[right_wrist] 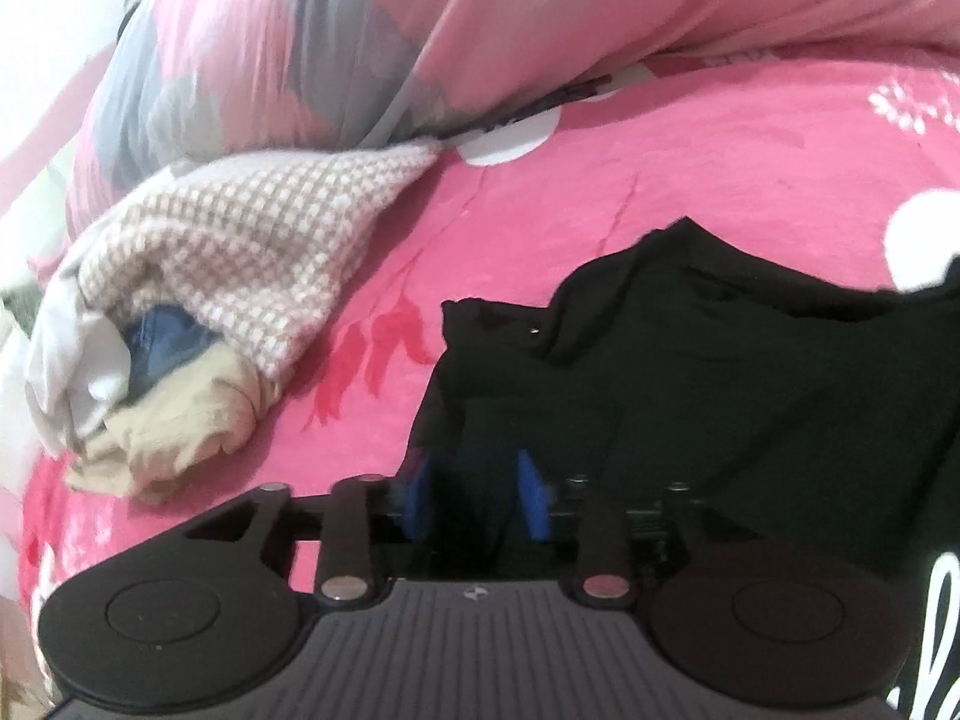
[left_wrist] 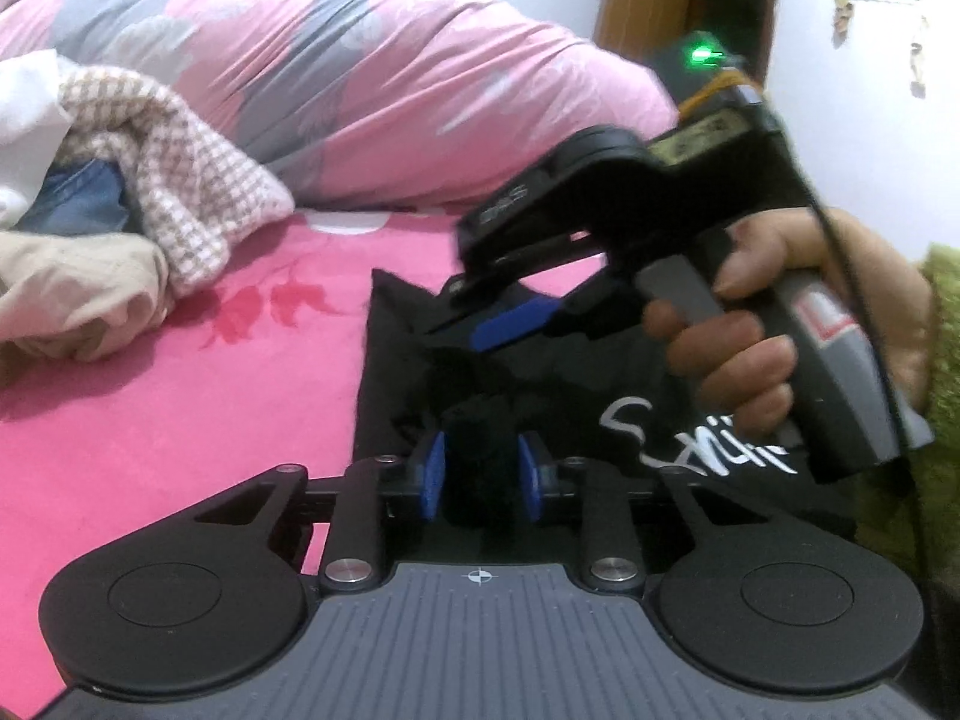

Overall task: Fold clothes
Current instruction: 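Lower the folded shirt onto the bed with both grippers and smooth it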

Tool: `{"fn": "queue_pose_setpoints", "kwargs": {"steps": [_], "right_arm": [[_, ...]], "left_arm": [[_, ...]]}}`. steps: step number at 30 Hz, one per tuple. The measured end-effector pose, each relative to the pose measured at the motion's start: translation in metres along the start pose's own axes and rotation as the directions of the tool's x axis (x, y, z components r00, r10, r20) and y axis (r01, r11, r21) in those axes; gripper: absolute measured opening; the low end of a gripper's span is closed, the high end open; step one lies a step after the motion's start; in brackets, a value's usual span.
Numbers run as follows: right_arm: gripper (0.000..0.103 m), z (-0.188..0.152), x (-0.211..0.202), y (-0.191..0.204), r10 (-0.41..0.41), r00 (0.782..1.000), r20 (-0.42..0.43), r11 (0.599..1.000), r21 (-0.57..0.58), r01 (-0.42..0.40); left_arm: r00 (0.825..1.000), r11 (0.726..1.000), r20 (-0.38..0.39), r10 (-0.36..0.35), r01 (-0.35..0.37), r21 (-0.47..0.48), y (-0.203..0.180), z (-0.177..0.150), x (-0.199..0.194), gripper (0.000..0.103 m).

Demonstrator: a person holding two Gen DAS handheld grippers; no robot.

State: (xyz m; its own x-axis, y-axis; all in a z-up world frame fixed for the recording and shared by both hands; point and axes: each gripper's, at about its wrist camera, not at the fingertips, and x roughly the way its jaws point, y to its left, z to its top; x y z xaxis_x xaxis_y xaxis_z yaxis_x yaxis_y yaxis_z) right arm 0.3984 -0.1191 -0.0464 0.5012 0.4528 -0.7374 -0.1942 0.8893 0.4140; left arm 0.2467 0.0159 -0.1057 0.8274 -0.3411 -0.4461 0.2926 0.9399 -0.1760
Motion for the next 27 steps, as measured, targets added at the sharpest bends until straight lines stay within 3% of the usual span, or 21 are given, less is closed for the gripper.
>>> {"fn": "queue_pose_setpoints", "kwargs": {"steps": [4, 7, 10, 14, 18, 21, 24, 27], "right_arm": [[0.037, -0.01, -0.001, 0.005, -0.042, 0.999, -0.011, 0.996, -0.079, 0.041], [0.01, -0.02, -0.006, -0.006, -0.05, 0.999, -0.002, 0.997, -0.057, 0.05], [0.006, -0.028, -0.015, -0.025, -0.058, 0.998, 0.031, 0.998, 0.038, 0.056], [0.006, -0.031, -0.025, -0.055, -0.012, 0.998, 0.069, 0.978, 0.209, -0.002], [0.008, -0.028, -0.026, -0.059, -0.014, 0.997, 0.07, 0.972, 0.234, -0.003], [0.014, -0.018, -0.025, -0.049, -0.001, 0.996, 0.086, 0.981, 0.195, -0.016], [0.036, -0.007, -0.019, -0.027, -0.017, 0.995, 0.099, 0.994, 0.105, 0.006], [0.038, 0.0, -0.009, -0.008, -0.031, 0.995, 0.094, 0.999, 0.015, 0.03]], "left_arm": [[0.999, 0.998, 0.023, -0.023, 0.021, 0.055, -0.009, -0.002, -0.004, 0.012], [0.999, 0.994, 0.039, -0.037, 0.033, 0.102, -0.016, -0.004, -0.007, 0.01], [0.997, 0.987, 0.058, -0.05, 0.041, 0.153, -0.023, -0.006, -0.01, 0.01], [0.996, 0.978, 0.06, -0.059, 0.046, 0.202, -0.028, -0.008, -0.011, 0.01], [0.997, 0.978, 0.052, -0.061, 0.05, 0.204, -0.028, -0.009, -0.01, 0.01], [0.998, 0.979, 0.037, -0.059, 0.051, 0.199, -0.028, -0.009, -0.008, 0.01], [0.998, 0.98, 0.03, -0.059, 0.052, 0.192, -0.027, -0.01, -0.008, 0.01], [0.998, 0.98, 0.026, -0.06, 0.054, 0.189, -0.027, -0.01, -0.008, 0.01]]}}
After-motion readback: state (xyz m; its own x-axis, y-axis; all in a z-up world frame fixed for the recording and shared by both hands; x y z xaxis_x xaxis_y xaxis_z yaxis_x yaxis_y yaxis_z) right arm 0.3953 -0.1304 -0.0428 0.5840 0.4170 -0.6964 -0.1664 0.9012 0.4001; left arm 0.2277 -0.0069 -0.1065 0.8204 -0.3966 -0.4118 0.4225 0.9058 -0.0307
